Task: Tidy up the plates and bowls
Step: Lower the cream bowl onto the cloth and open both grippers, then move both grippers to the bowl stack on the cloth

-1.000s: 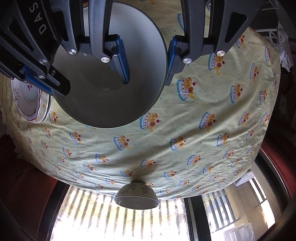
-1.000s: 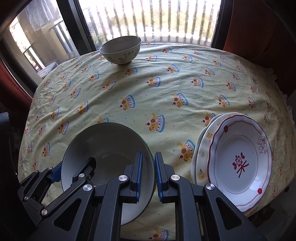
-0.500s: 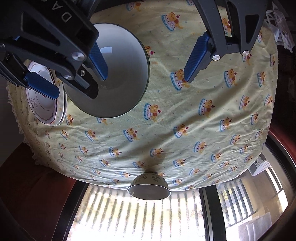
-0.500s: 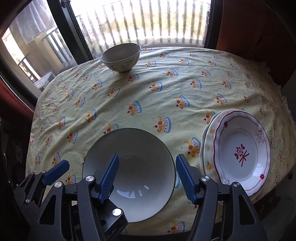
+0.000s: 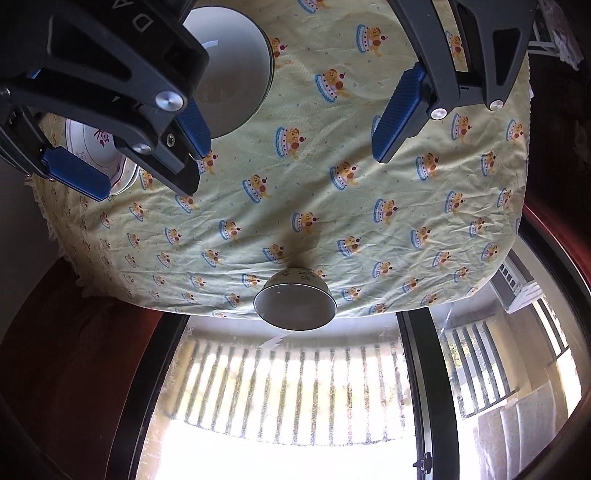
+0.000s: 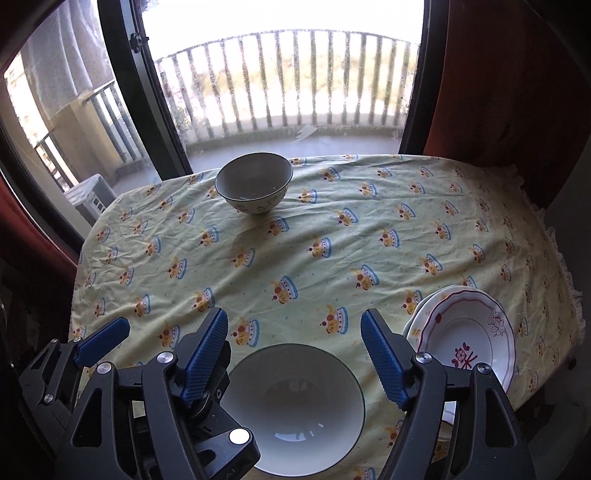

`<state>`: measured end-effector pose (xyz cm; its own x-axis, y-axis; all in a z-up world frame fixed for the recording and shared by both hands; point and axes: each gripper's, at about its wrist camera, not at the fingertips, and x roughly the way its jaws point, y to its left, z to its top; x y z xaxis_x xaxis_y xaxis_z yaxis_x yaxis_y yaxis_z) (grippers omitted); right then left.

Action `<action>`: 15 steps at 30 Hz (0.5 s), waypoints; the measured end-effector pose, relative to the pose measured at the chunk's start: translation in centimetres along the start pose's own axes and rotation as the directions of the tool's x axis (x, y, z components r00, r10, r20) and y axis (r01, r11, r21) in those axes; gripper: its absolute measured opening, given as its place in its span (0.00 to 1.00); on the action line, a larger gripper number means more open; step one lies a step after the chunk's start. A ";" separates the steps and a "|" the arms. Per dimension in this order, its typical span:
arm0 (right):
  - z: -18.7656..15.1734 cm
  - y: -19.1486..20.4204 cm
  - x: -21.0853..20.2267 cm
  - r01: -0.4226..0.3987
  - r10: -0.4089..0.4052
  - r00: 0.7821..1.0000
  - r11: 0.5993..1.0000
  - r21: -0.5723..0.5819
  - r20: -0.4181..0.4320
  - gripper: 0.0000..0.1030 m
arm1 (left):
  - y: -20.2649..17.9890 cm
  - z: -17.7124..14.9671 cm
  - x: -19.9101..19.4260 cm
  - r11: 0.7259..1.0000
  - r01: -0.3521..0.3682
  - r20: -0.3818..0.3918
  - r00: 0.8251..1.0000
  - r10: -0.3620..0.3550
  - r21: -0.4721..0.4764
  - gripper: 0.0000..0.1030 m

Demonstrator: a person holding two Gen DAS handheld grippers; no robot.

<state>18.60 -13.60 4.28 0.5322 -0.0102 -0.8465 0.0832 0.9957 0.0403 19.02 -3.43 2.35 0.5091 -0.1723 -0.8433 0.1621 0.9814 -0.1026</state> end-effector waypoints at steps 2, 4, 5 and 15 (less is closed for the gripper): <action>1.0 0.1 0.1 -0.004 0.005 1.000 1.000 -0.010 0.013 0.76 | 0.0 0.9 0.1 1.000 -0.011 0.016 1.000 0.011 -0.009 0.88; 2.0 0.0 0.3 -0.015 0.016 0.999 1.000 -0.019 0.029 0.76 | -0.1 1.7 0.3 0.999 -0.034 0.027 0.999 0.035 -0.019 0.88; 2.5 -0.1 0.5 -0.019 0.020 0.999 1.000 -0.023 0.033 0.76 | -0.2 2.1 0.4 0.999 -0.045 0.031 0.998 0.046 -0.024 0.88; 7.5 -1.4 3.2 -0.083 0.089 0.995 0.991 -0.104 0.052 0.76 | -1.4 6.0 2.7 0.986 -0.128 0.063 0.989 0.135 -0.103 0.87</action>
<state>26.53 -15.67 5.47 0.5805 0.0733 -0.8109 -0.0491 0.9973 0.0550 25.26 -5.76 3.40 0.5783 -0.0433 -0.8147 0.0073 0.9988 -0.0479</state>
